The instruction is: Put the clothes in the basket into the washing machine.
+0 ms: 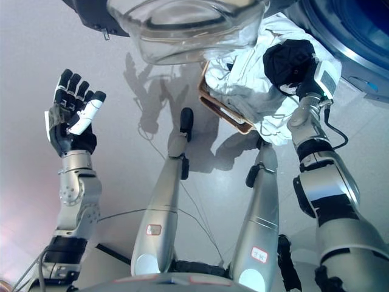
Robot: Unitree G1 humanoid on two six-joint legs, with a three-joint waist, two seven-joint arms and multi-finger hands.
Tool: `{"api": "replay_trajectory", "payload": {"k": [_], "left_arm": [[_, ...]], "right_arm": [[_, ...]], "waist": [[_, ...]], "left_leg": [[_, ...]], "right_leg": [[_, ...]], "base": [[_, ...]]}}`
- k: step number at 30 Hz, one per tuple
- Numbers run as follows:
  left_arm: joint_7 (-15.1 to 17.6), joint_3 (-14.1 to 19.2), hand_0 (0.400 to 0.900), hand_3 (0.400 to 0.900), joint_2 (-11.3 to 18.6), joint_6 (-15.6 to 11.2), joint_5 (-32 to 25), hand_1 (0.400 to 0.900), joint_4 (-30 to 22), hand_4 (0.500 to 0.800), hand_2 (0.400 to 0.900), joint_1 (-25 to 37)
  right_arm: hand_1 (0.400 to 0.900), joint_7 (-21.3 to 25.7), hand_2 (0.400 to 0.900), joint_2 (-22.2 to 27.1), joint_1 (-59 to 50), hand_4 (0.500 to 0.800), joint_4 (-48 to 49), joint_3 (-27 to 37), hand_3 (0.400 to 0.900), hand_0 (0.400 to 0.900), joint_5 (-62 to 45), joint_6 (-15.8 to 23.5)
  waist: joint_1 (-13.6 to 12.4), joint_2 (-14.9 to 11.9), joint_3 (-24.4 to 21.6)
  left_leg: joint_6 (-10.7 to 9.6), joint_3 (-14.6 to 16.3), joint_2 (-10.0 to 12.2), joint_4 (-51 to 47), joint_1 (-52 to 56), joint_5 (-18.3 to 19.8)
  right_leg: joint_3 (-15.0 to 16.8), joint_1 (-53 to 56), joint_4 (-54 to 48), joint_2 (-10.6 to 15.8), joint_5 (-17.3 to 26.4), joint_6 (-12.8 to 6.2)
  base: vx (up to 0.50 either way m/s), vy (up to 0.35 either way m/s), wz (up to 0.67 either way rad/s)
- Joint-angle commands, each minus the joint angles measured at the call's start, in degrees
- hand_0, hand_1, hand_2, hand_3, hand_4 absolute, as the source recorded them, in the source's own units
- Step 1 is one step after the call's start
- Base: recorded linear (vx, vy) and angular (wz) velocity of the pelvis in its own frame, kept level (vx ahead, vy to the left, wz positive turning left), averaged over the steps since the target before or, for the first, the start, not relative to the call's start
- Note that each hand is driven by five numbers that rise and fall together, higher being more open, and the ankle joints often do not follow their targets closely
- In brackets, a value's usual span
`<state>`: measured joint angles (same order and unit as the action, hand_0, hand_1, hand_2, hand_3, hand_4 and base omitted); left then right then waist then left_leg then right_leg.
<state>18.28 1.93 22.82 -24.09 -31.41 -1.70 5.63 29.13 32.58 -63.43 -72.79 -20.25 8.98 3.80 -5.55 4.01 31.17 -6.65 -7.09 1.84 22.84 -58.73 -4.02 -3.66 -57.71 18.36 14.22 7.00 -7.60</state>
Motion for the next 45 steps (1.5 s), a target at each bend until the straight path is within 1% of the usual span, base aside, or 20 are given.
{"api": "replay_trajectory", "payload": {"k": [1, 3, 4, 5, 6, 7, 8, 13, 14, 23, 24, 25, 26, 27, 30, 35, 36, 39, 43, 45], "left_arm": [[1.48, 4.5, 0.9, 0.9, 2.04, -7.37, 1.02, 0.9, -8.86, 0.8, 0.9, -3.05], [1.37, 4.71, 0.9, 0.9, 2.23, -7.41, 1.16, 0.9, -9.46, 0.8, 0.9, -3.48], [1.35, 4.8, 0.9, 0.9, 2.41, -7.57, 1.18, 0.9, -9.73, 0.8, 0.9, -3.62], [1.07, 4.8, 0.9, 0.9, 2.65, -7.75, 1.13, 0.9, -10.47, 0.8, 0.9, -3.75], [1.09, 5.05, 0.9, 0.9, 3.05, -7.98, 1.21, 0.9, -10.65, 0.8, 0.9, -4.03], [1.09, 5.36, 0.9, 0.9, 3.29, -8.09, 1.28, 0.9, -11.08, 0.8, 0.9, -3.96], [1.05, 5.43, 0.9, 0.9, 3.58, -8.25, 1.3, 0.9, -11.46, 0.8, 0.9, -4.09], [1.01, 5.5, 0.9, 0.9, 3.69, -8.65, 0.98, 0.9, -12.37, 0.8, 0.9, -3.57], [1.1, 5.04, 0.9, 0.9, 3.67, -8.79, 1.04, 0.9, -12.07, 0.8, 0.9, -4.01], [1.23, 5.24, 0.9, 0.9, 3.88, -9.08, -0.02, 0.9, -11.03, 0.8, 0.9, -3.71], [1.24, 5.42, 0.9, 0.9, 3.81, -9.16, -0.08, 0.9, -11.05, 0.8, 0.9, -3.2], [1.26, 5.18, 0.9, 0.9, 3.74, -9.14, -0.08, 0.9, -10.73, 0.8, 0.9, -3.38], [1.29, 5.09, 0.9, 0.9, 3.6, -9.16, -0.14, 0.9, -10.21, 0.8, 0.9, -3.13], [1.35, 5.29, 0.9, 0.9, 3.61, -9.29, -0.09, 0.9, -9.72, 0.8, 0.9, -2.68], [1.63, 4.59, 0.9, 0.9, 3.13, -9.29, 0.08, 0.9, -7.78, 0.8, 0.9, -1.64], [3.21, 4.03, 0.9, 0.9, 2.23, -8.88, 0.67, 0.9, -1.55, 0.8, 0.9, 1.08], [3.25, 3.85, 0.9, 0.9, 2.33, -8.96, 0.68, 0.9, -1.44, 0.8, 0.9, 1.09], [4.75, 4.03, 0.9, 0.9, 0.89, -8.11, 1.27, 0.9, 4.23, 0.8, 0.9, 2.86], [5.26, 4.24, 0.9, 0.9, -0.21, -7.57, 0.65, 0.9, 8.96, 0.8, 0.9, 4.32], [5.11, 4.17, 0.9, 0.9, -1.04, -7.24, 0.11, 0.9, 10.08, 0.8, 0.9, 4.54]], "right_arm": [[0.9, 2.73, 0.9, 2.52, -2.56, 0.8, -0.62, -4.72, 0.9, 0.9, -0.4, 1.05], [0.9, 2.89, 0.9, 2.99, -2.72, 0.8, -0.86, -5.1, 0.9, 0.9, 0.21, 0.91], [0.806, 3.01, 0.806, 3.33, -2.99, 0.744, -1.08, -5.28, 0.806, 0.806, 0.56, 0.81], [0.769, 3.16, 0.769, 3.78, -3.27, 0.721, -1.4, -5.67, 0.769, 0.769, 0.97, 0.77], [0.631, 3.28, 0.631, 4.19, -3.5, 0.639, -1.38, -6.09, 0.631, 0.631, 1.41, 0.68], [0.527, 3.34, 0.527, 4.74, -3.82, 0.576, -1.22, -6.52, 0.527, 0.527, 1.71, 0.79], [0.4, 3.48, 0.4, 5.16, -3.83, 0.5, -1.05, -6.82, 0.4, 0.4, 1.74, 0.88], [0.4, 3.73, 0.4, 6.76, -5.3, 0.5, -0.51, -7.03, 0.4, 0.4, 1.14, 1.25], [0.4, 3.77, 0.4, 6.82, -5.3, 0.5, -0.45, -7.18, 0.4, 0.4, 0.92, 1.42], [0.4, 4.14, 0.4, 5.78, -5.42, 0.5, 1.17, -5.96, 0.4, 0.4, 0.11, 2.25], [0.4, 4.3, 0.4, 5.72, -5.61, 0.5, 1.65, -5.6, 0.4, 0.4, -0.21, 2.56], [0.4, 4.24, 0.4, 5.49, -4.98, 0.5, 1.74, -5.22, 0.4, 0.4, -0.68, 2.7], [0.4, 4.2, 0.4, 5.15, -4.79, 0.5, 2.29, -4.51, 0.4, 0.4, -1.45, 3.14], [0.4, 4.31, 0.4, 5.02, -4.64, 0.5, 3.23, -3.66, 0.4, 0.4, -2.41, 3.74], [0.4, 4.56, 0.4, 4.05, -2.43, 0.5, 6.36, 0.3, 0.4, 0.4, -7.39, 6.02], [0.4, 4.27, 0.4, 1.74, 3.93, 0.5, 13.17, 7.26, 0.4, 0.4, -16.12, 10.53], [0.4, 4.26, 0.4, 1.77, 4.19, 0.5, 13.28, 7.42, 0.4, 0.4, -16.13, 10.52], [0.4, 3.18, 0.4, -1.33, 10.56, 0.5, 17.69, 12.91, 0.4, 0.4, -22.84, 13.95], [0.4, 0.91, 0.4, -5.86, 16.7, 0.5, 21.32, 18.22, 0.4, 0.4, -31.86, 17.89], [0.4, -1.91, 0.4, -9.27, 19.37, 0.5, 23.38, 21.97, 0.4, 0.4, -41.36, 21.9]], "waist": [[-0.46, 2.71, -1.38], [-0.5, 2.83, -1.38], [-0.55, 2.87, -1.38], [-0.75, 3.03, -1.38], [-0.84, 3.13, -1.38], [-0.88, 3.06, -1.38], [-0.97, 3.07, -1.38], [-1.5, 3.54, -1.38], [-1.38, 3.41, -1.38], [-1.09, 3.71, -1.38], [-1.15, 3.81, -1.38], [-1.01, 3.78, -1.38], [-0.91, 3.77, -1.38], [-0.86, 3.8, -1.38], [-0.41, 3.59, -1.38], [0.8, 3.29, -1.38], [0.69, 3.3, -1.38], [1.69, 3.18, -1.38], [2.46, 3.3, -1.38], [2.81, 3.51, -1.38]], "left_leg": [[5.58, 1.18, -3.96, -6.04, -2.62, -1.25], [5.47, 1.02, -3.97, -6.33, -3.32, -1.46], [5.47, 0.89, -3.97, -6.35, -3.78, -1.57], [5.46, 0.83, -4.07, -6.34, -4.24, -1.68], [5.39, 0.67, -4.17, -6.39, -4.9, -1.79], [5.3, 0.58, -4.08, -6.56, -5.62, -1.96], [4.99, 0.2, -4.08, -6.69, -5.14, -0.96], [4.95, 0.06, -4.08, -7.62, -8.73, -3.0], [4.8, -0.1, -4.22, -7.36, -7.98, -1.26], [5.02, 0.82, -4.15, -6.66, -8.56, -0.83], [5.24, 1.13, -4.02, -6.74, -10.04, -2.63], [4.91, 0.9, -4.04, -6.52, -8.35, -0.85], [4.86, 0.94, -4.02, -6.55, -8.27, -1.07], [5.09, 1.29, -3.93, -6.74, -9.11, -2.65], [5.05, 1.62, -3.8, -6.91, -6.83, -2.61], [4.8, 2.33, -3.34, -8.2, -1.24, -2.73], [4.8, 2.29, -3.32, -8.37, -0.99, -2.77], [4.58, 2.62, -3.12, -9.25, 4.0, -2.68], [4.3, 2.76, -2.78, -10.49, 9.75, -2.5], [4.08, 2.8, -2.59, -11.41, 12.4, -2.56]], "right_leg": [[-0.75, -4.03, 5.71, -1.07, -2.62, 0.97], [-0.85, -4.74, 5.56, -1.09, -2.61, 0.95], [-0.87, -5.25, 5.74, -1.1, -2.65, 1.0], [-0.92, -5.81, 6.02, -1.1, -2.69, 0.97], [-0.82, -6.6, 6.38, -1.23, -2.82, 0.96], [-0.76, -7.23, 6.36, -1.17, -2.79, 0.92], [-0.32, -6.98, 6.71, -1.19, -3.94, 0.44], [-0.86, -10.84, 6.88, -1.1, -3.04, 0.74], [-0.35, -10.56, 7.92, -1.12, -4.73, 0.25], [0.39, -11.26, 7.97, -1.25, -4.5, 0.46], [-0.08, -12.33, 7.33, -1.25, -2.77, 1.03], [0.55, -10.92, 7.9, -1.33, -4.5, 0.55], [0.57, -10.75, 7.75, -1.43, -4.34, 0.63], [-0.02, -11.42, 7.24, -1.39, -2.89, 1.14], [0.04, -9.36, 6.83, -1.55, -2.92, 1.19], [0.23, -3.76, 5.1, -1.71, -2.9, 1.16], [0.16, -3.49, 4.93, -1.72, -2.88, 1.16], [0.09, 1.8, 3.74, -1.62, -3.07, 1.07], [-0.12, 8.09, 1.37, -1.32, -3.12, 0.82], [-0.37, 11.18, -0.24, -0.99, -2.99, 0.59]], "base": [[0.0, 0.0, 0.0], [0.0, 0.0, 0.0], [0.0, 0.0, 0.0], [0.0, 0.0, 0.0], [-0.02, -0.009, 0.03], [0.05, -0.021, 0.04], [0.07, -0.037, 0.06], [-0.03, -0.008, 0.03], [0.08, -0.012, -0.03], [-0.01, 0.015, -0.06], [-0.01, -0.002, -0.07], [-0.01, -0.012, -0.04], [0.0, 0.0, 0.0], [-0.09, -0.007, -0.03], [-0.02, -0.004, -0.03], [0.0, -0.004, -0.03], [0.03, -0.016, -0.01], [0.03, -0.014, -0.01], [0.06, -0.022, -0.01], [0.06, -0.017, 0.0]]}}
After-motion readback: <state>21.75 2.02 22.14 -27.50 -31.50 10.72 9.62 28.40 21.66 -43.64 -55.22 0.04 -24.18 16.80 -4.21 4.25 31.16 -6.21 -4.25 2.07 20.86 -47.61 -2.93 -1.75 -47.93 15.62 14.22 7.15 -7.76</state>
